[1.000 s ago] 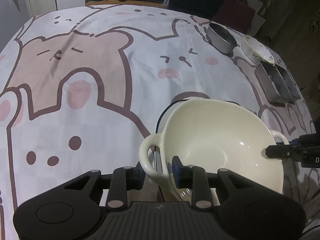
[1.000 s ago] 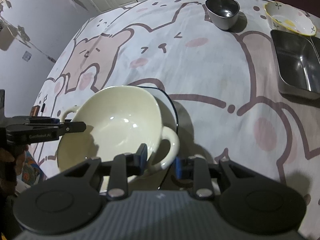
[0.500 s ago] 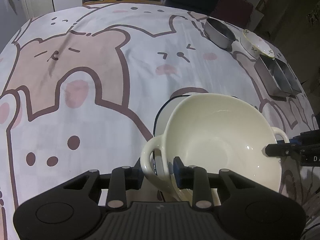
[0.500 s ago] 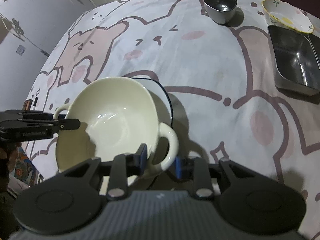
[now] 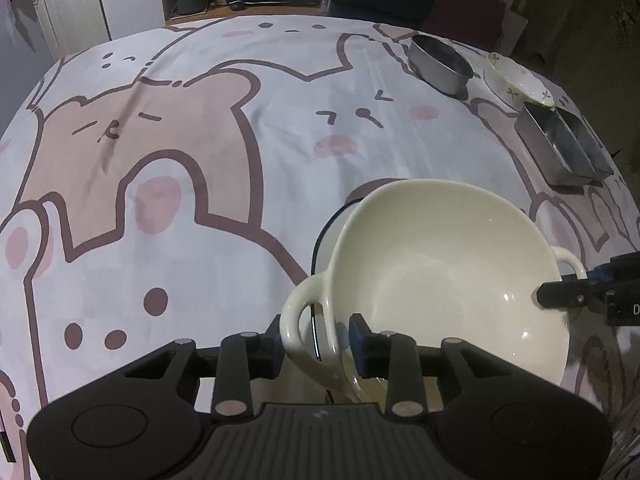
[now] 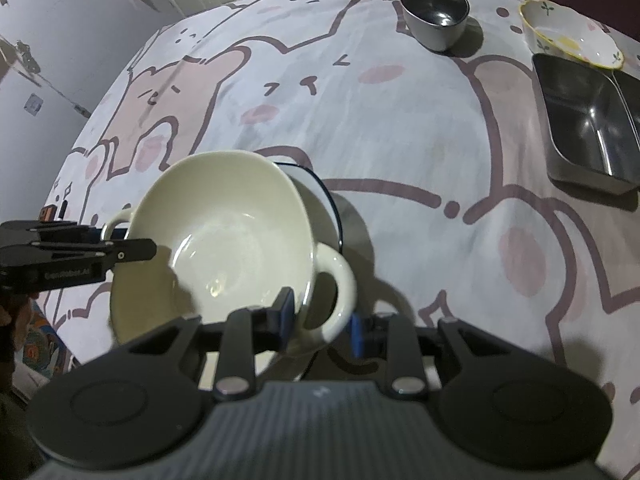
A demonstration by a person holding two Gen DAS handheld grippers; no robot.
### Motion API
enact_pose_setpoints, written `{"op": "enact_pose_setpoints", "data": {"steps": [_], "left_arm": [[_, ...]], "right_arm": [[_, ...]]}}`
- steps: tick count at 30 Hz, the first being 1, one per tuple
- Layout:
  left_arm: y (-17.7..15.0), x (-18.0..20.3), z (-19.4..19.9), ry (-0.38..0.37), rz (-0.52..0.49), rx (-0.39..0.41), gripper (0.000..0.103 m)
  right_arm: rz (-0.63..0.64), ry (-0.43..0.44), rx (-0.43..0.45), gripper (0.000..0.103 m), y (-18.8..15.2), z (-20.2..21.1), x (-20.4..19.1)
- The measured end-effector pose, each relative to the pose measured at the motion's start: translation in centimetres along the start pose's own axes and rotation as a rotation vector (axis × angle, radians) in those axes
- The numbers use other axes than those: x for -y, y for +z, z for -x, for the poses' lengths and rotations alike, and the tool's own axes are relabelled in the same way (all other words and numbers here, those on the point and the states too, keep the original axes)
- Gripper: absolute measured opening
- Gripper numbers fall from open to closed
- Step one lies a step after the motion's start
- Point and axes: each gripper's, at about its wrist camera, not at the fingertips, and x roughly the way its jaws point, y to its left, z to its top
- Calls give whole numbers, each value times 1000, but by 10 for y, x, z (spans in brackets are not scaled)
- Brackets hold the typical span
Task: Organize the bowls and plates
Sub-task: 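Lower the cream bowl onto the dark-rimmed plate and open both grippers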
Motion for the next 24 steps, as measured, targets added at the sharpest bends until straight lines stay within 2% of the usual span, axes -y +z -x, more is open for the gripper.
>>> {"op": "enact_pose_setpoints", "data": {"steps": [24], "left_arm": [[0,4,0,12,-27,5,34]], "right_arm": [[-81,23,-22,34,0,-6,8]]}}
